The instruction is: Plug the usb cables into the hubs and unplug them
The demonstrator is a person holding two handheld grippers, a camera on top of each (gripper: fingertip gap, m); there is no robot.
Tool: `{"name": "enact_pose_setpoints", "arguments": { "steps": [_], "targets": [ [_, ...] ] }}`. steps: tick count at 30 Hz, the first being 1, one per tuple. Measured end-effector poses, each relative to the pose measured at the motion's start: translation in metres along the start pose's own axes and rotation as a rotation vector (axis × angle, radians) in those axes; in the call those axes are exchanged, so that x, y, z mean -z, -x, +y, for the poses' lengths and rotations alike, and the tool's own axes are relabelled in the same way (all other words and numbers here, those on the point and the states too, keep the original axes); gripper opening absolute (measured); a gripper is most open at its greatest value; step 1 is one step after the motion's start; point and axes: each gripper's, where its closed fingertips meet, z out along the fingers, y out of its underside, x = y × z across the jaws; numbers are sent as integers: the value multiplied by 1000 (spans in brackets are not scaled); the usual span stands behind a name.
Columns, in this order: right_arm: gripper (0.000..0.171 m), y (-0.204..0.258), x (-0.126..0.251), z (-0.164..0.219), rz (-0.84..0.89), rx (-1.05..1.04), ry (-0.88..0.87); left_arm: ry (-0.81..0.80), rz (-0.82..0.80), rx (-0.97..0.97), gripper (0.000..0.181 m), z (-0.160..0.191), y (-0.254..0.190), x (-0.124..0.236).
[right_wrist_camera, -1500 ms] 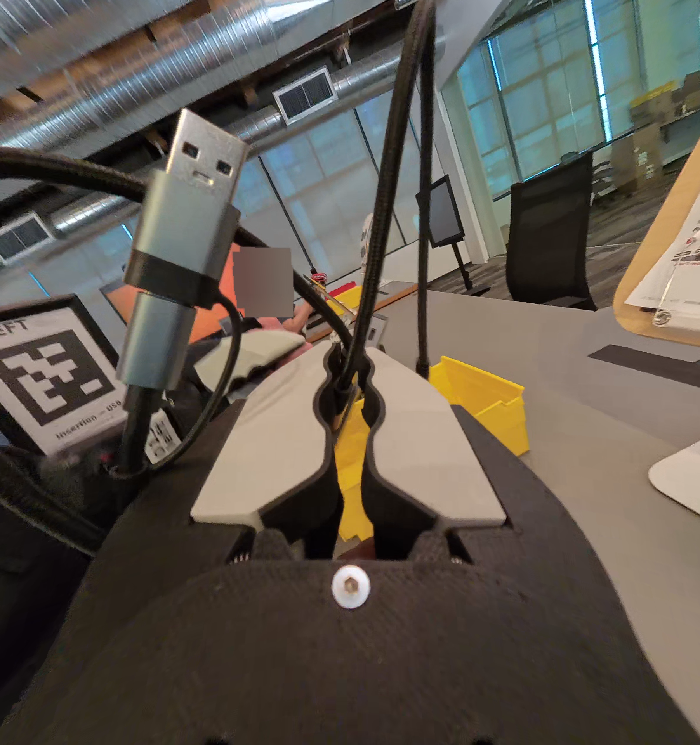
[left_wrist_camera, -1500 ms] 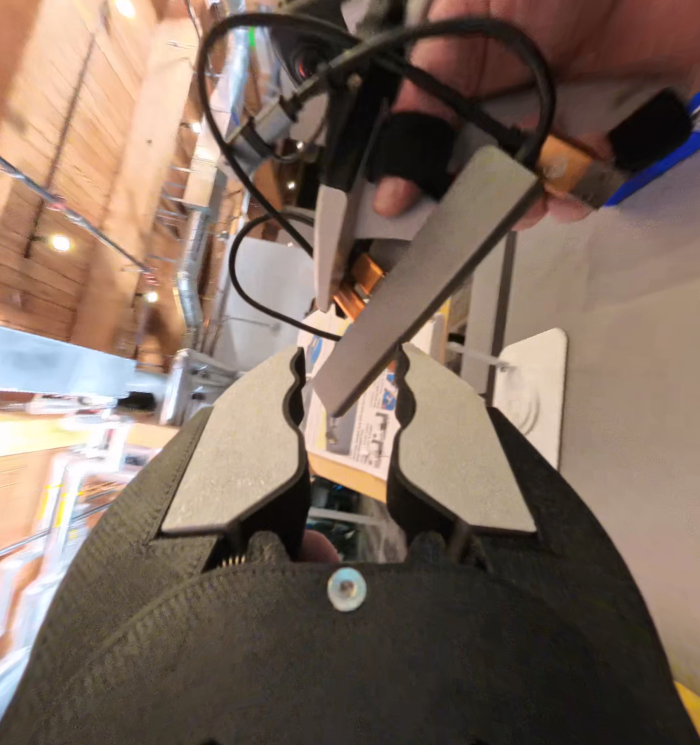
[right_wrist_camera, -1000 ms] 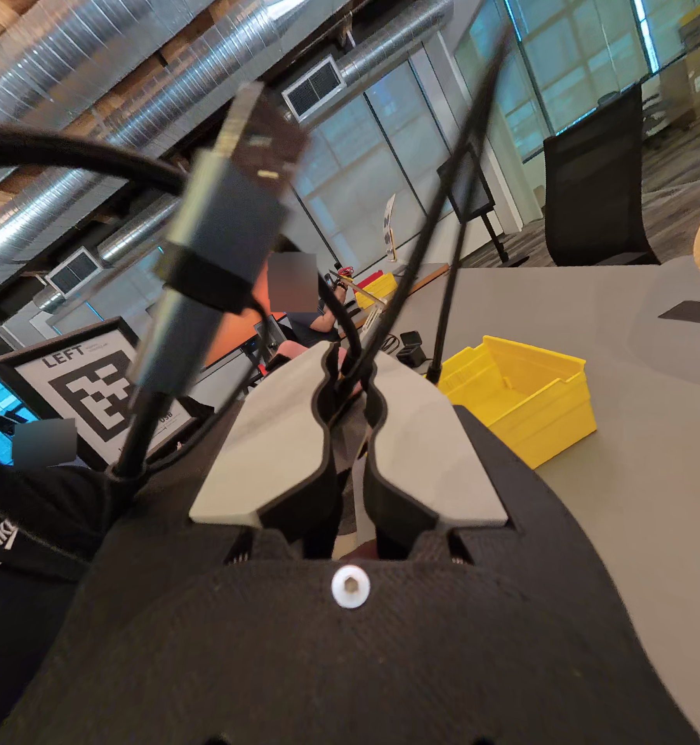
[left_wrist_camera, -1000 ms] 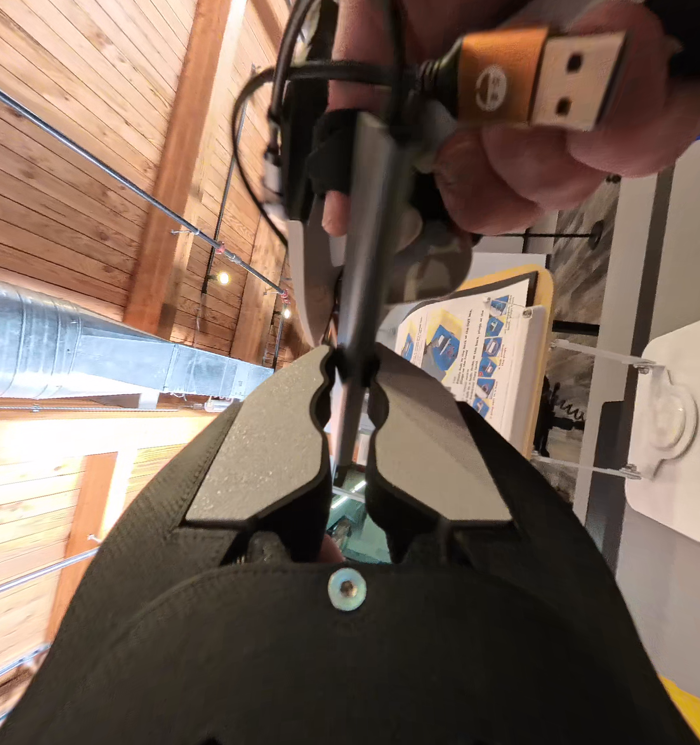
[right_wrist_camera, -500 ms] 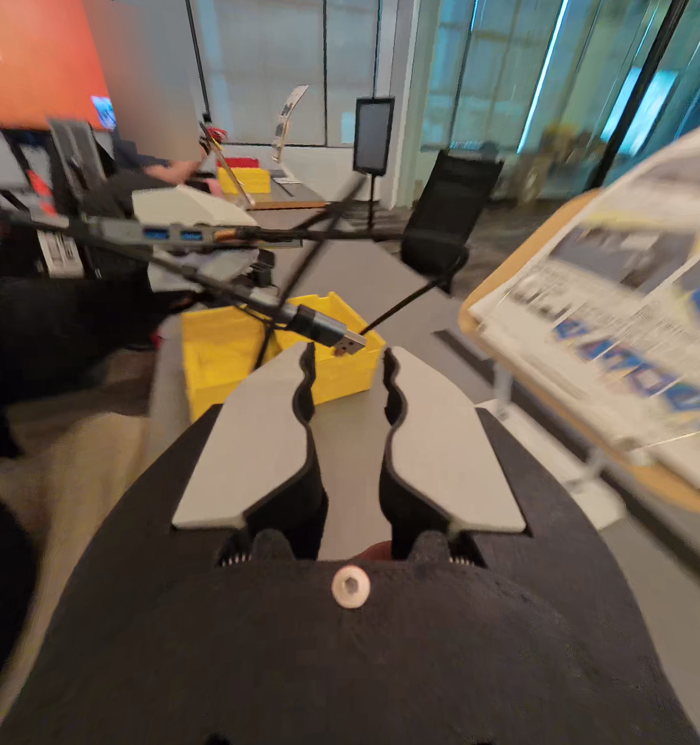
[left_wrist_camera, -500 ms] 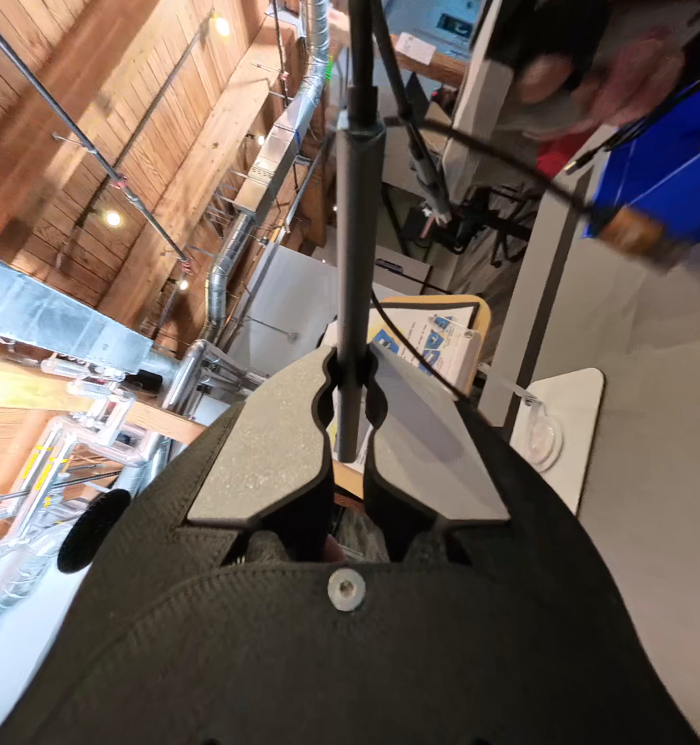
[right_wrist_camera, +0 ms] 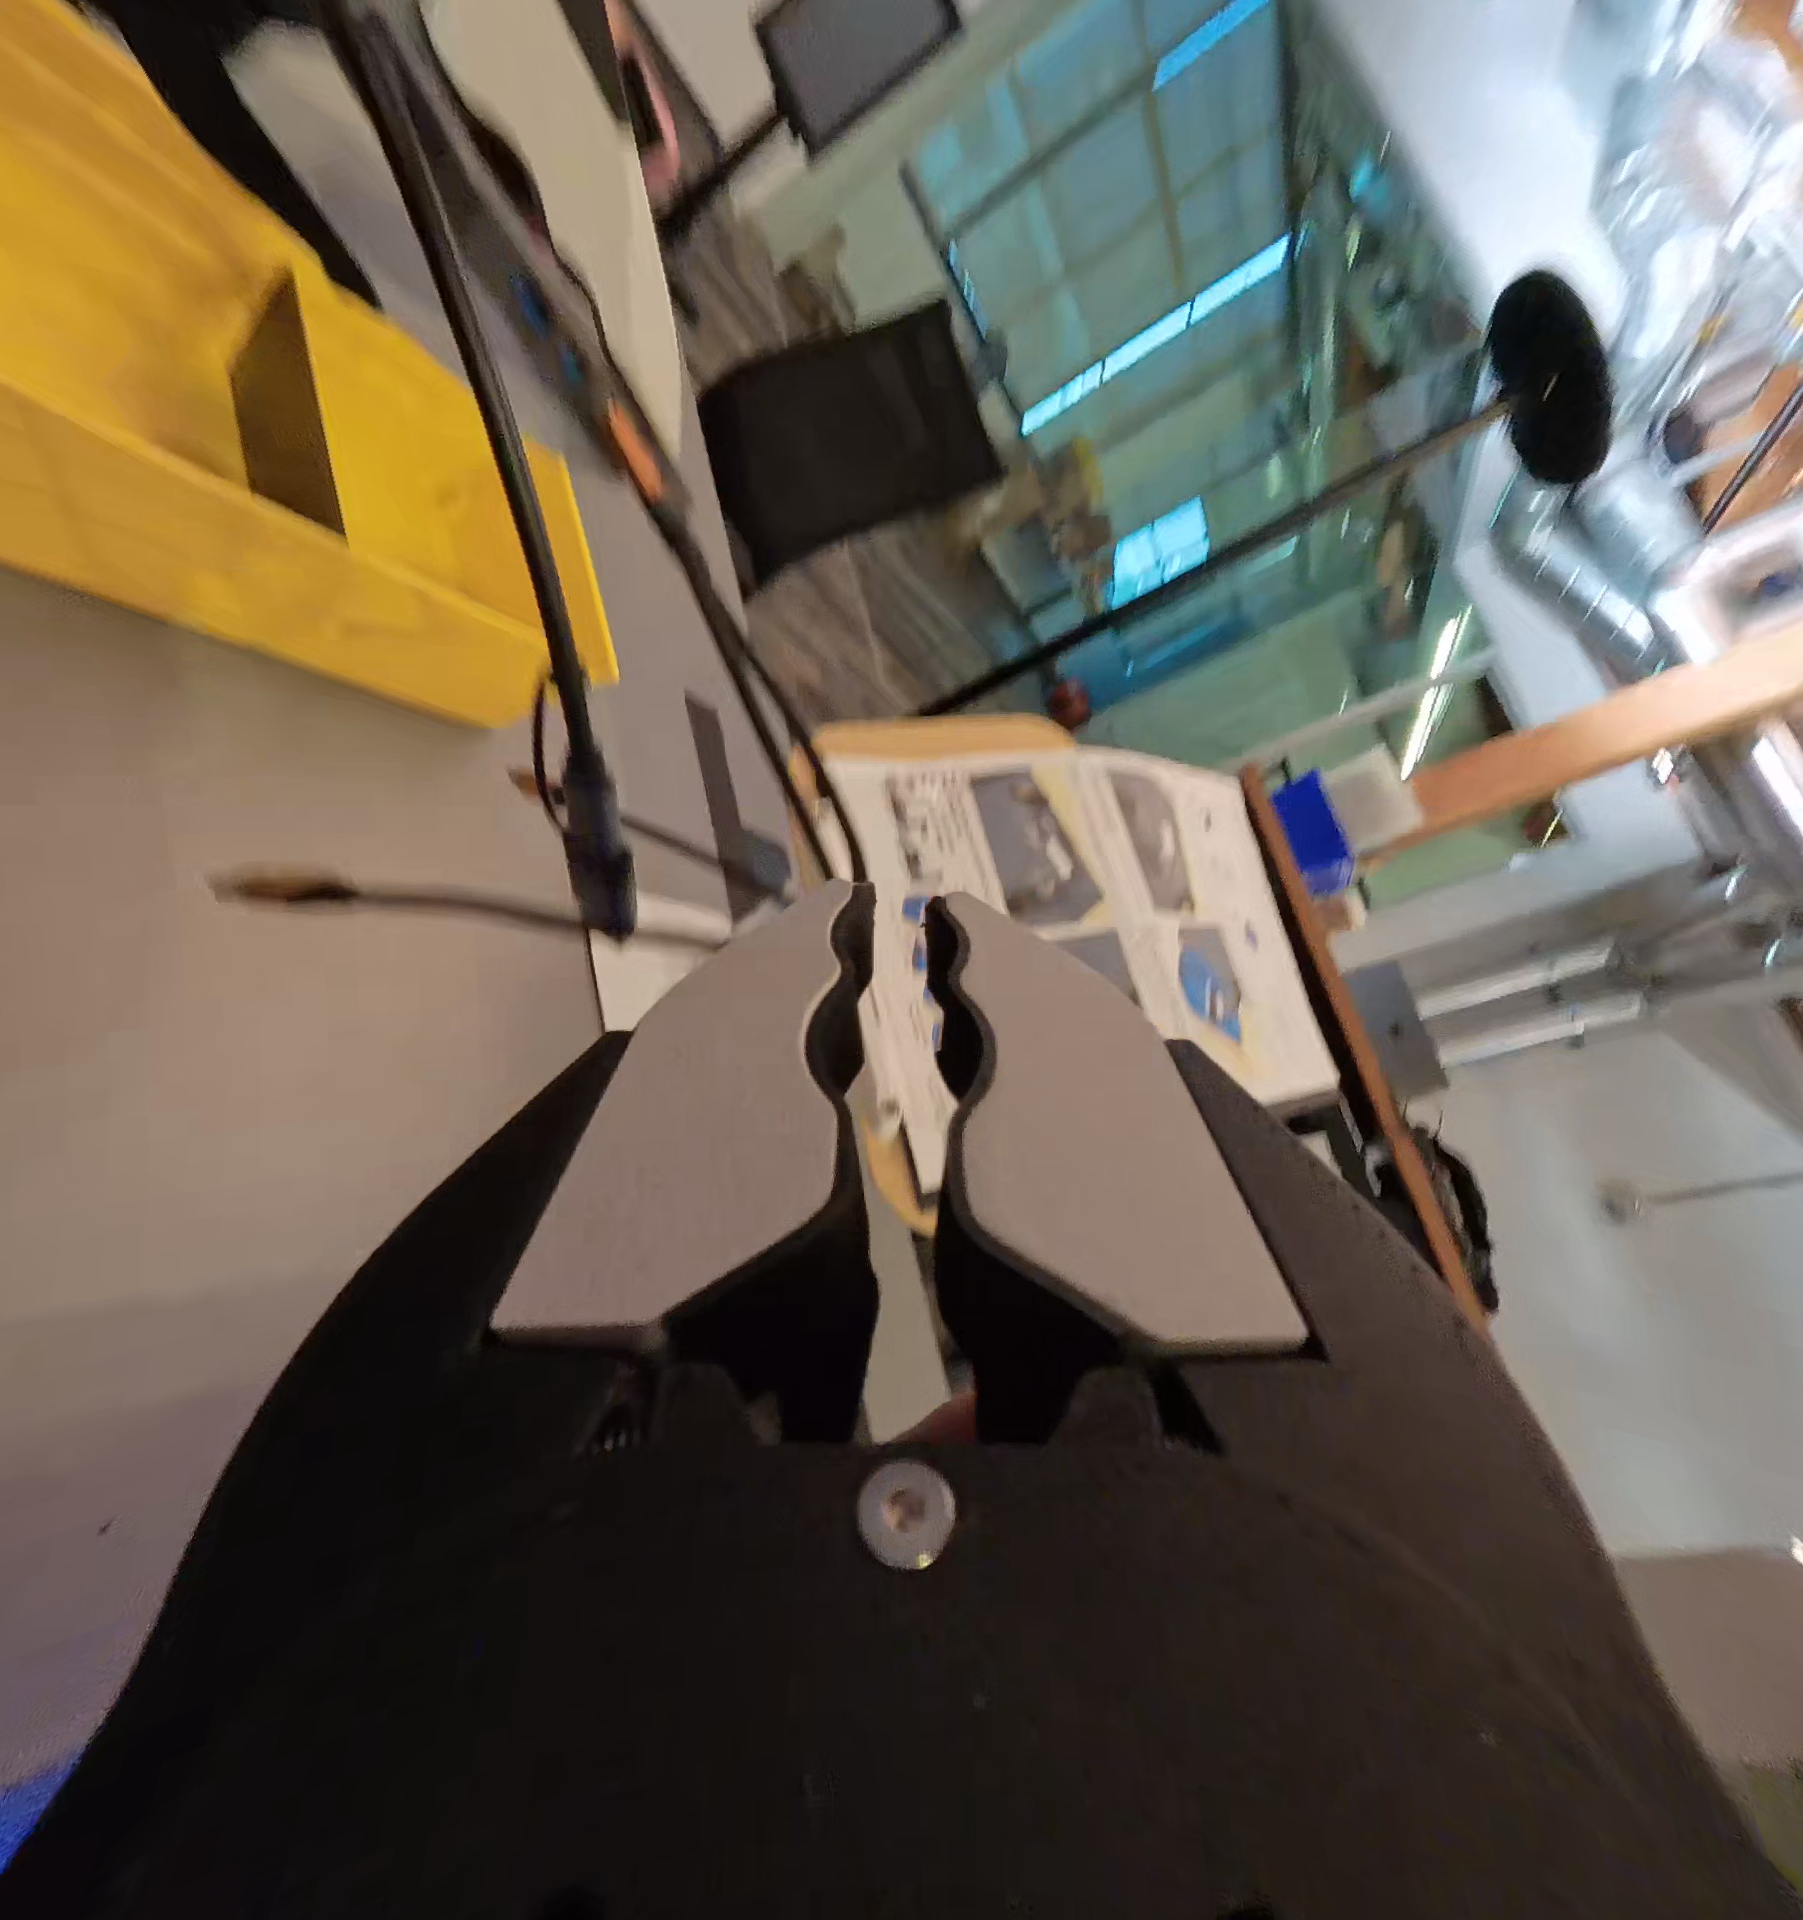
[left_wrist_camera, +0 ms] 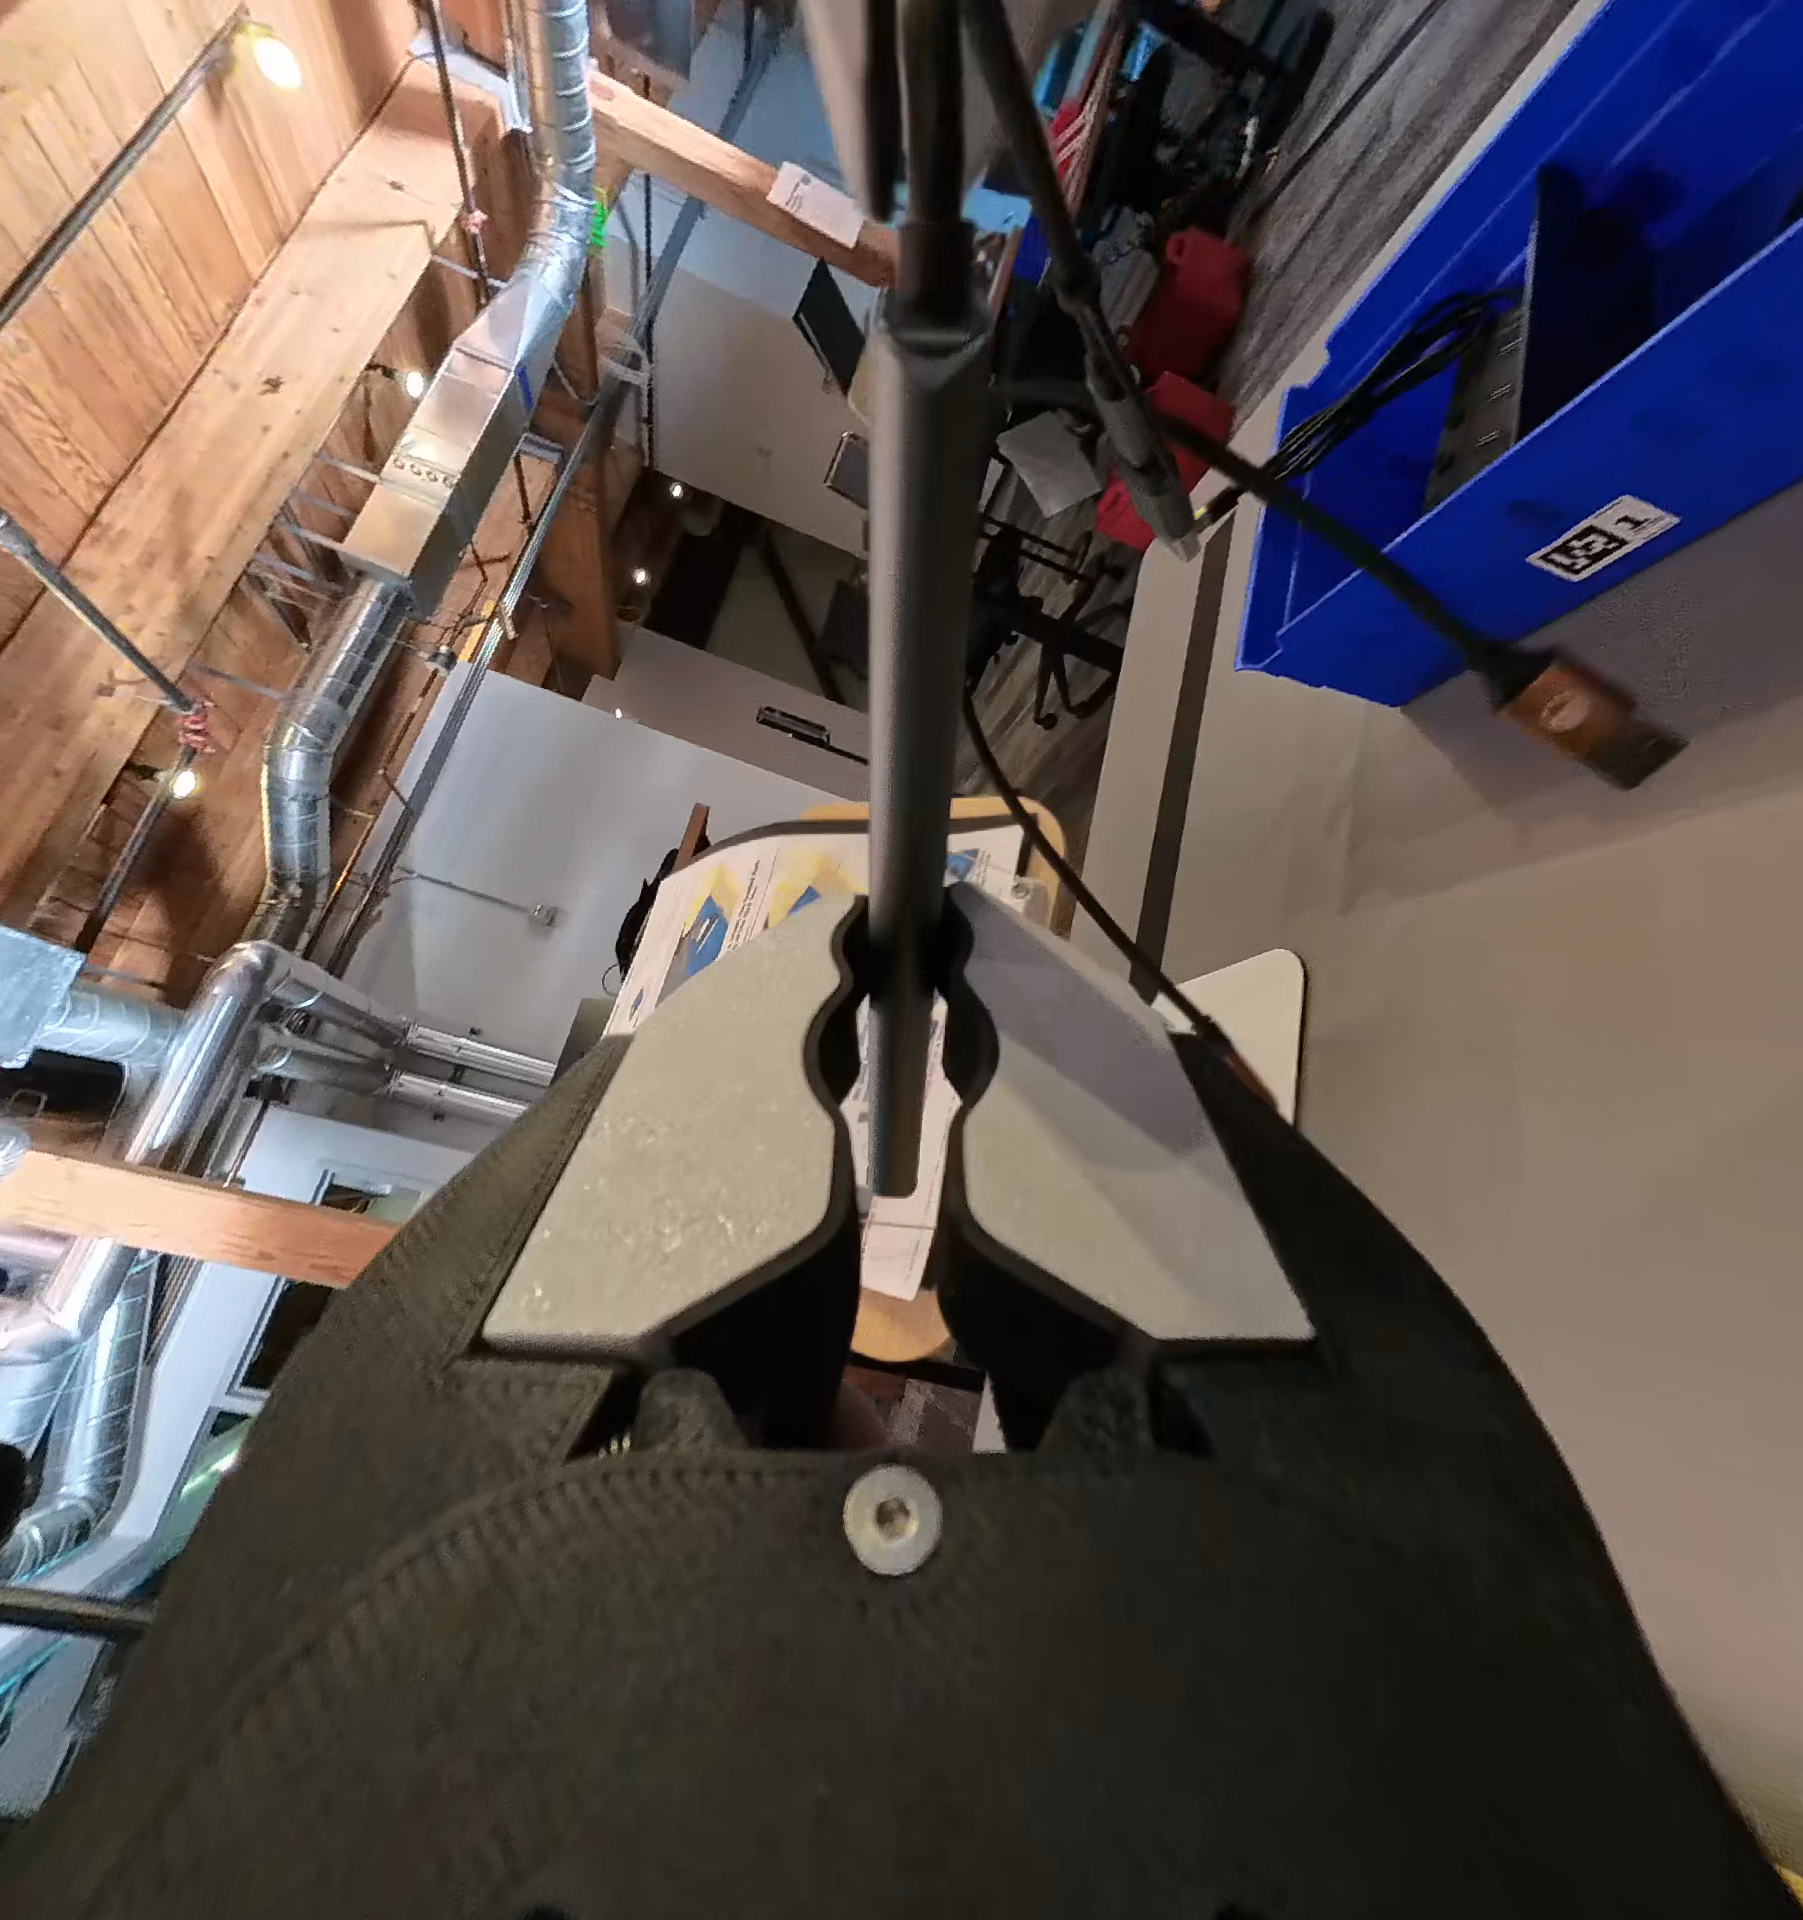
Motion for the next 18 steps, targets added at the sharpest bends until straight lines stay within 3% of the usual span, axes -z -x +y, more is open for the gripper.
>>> {"name": "enact_pose_setpoints", "arguments": {
  "steps": [4, 10, 18],
  "targets": [
    [14, 30, -17, -37, -54, 148, -45, -25, 76, -21, 11, -16, -15, 0],
    [15, 81, -48, -51, -171, 300, -20, -73, 135, -32, 11, -39, -26, 4],
    [7, 87, -58, -62, -94, 402, -9, -86, 172, -34, 11, -46, -32, 8]
  ]
}}
